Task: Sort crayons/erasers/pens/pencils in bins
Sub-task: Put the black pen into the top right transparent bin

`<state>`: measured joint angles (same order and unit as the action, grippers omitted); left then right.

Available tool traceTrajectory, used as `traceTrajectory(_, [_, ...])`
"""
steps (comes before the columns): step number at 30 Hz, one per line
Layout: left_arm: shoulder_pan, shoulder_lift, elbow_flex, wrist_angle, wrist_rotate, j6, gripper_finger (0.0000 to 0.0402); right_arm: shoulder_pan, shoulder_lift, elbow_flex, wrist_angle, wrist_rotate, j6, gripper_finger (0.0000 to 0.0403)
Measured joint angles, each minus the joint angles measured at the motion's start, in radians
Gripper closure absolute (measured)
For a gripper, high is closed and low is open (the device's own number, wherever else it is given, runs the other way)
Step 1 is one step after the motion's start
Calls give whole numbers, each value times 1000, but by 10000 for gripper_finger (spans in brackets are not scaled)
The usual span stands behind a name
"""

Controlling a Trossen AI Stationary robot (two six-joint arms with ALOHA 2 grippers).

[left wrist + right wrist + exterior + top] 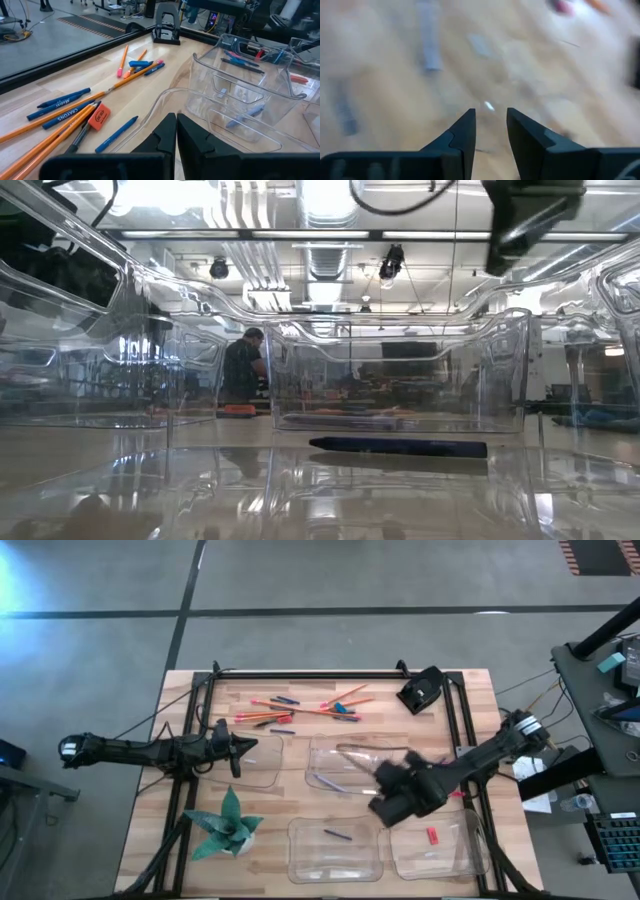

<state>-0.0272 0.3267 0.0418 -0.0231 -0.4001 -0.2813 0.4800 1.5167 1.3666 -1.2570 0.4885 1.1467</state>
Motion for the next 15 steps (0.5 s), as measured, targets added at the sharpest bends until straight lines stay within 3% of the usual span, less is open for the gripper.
traceTrajectory(6, [0,1,0,0,0,0,402,-1,-56,-97,-203,1,268,307])
traceTrajectory(15, [0,6,0,0,0,0,402,-49,-217,-355,-92,-158,389,329])
